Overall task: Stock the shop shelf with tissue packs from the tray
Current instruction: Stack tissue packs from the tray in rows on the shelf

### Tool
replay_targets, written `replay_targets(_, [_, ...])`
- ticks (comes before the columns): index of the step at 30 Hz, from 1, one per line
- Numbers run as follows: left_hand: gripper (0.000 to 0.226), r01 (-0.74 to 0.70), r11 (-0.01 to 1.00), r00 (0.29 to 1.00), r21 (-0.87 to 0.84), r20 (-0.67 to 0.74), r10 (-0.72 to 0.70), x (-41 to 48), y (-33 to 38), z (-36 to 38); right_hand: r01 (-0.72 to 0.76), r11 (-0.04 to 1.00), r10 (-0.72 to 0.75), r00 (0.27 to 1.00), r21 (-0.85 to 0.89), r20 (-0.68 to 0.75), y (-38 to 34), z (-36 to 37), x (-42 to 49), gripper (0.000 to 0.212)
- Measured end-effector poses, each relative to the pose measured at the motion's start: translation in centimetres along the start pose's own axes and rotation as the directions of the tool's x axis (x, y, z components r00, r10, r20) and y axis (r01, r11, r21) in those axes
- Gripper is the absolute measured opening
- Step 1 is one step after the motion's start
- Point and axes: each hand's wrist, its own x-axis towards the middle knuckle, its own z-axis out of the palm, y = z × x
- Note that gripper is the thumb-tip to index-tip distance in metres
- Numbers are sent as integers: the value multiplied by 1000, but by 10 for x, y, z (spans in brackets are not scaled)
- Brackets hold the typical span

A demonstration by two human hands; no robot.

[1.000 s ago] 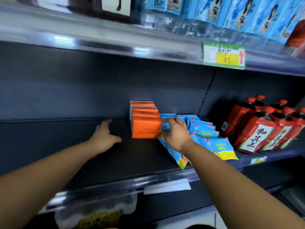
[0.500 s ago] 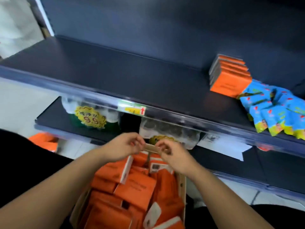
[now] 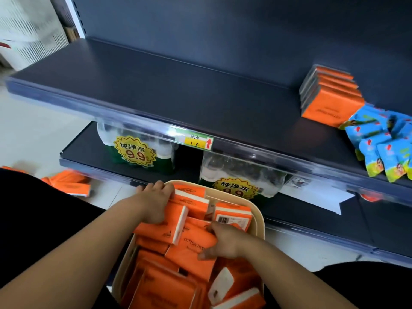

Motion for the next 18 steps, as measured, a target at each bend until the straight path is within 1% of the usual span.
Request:
replay_targets(2, [83, 27, 999, 994, -22, 105, -25, 3, 0, 5, 28, 1000, -27, 1000, 9, -15, -3, -4, -2, 78])
replay_targets(4, [88, 26, 998, 986, -62, 169, -15, 5, 1, 6, 40, 999, -39, 997, 10, -64, -4, -11, -7, 75])
replay_targets(7, [88, 18, 999, 986, -44, 165, -11, 3, 5, 2, 32, 999, -33, 998, -22, -53, -3, -29, -21, 66])
replay_targets(9, [84, 1, 997, 985, -74, 169, 11, 0, 8, -7, 10, 999, -11, 999, -47, -32, -1, -45, -34, 59])
replay_targets(11, [75, -31, 993, 978, -110, 201, 53, -3, 9, -15, 1, 997, 2, 999, 79, -36, 2, -64, -48, 50])
replay_targets(12, [66, -59, 989, 973, -135, 216, 88, -4, 8, -18, 18, 989, -11, 999, 144, -49, 3, -73, -58, 47])
replay_targets(14, [51, -118, 970, 962, -215, 216, 165, -5, 6, -19, 87, 977, -69, 993, 195, -95, 5, -89, -76, 45])
replay_targets(16, [45, -178, 928, 959, -327, 154, 238, -5, 7, -20, 182, 932, -153, 981, 313, -116, 3, -95, -89, 46])
replay_targets(18, [38, -252, 844, 953, -473, 32, 302, -6, 11, -23, 269, 870, -242, 963, 413, -117, -7, -87, -94, 45])
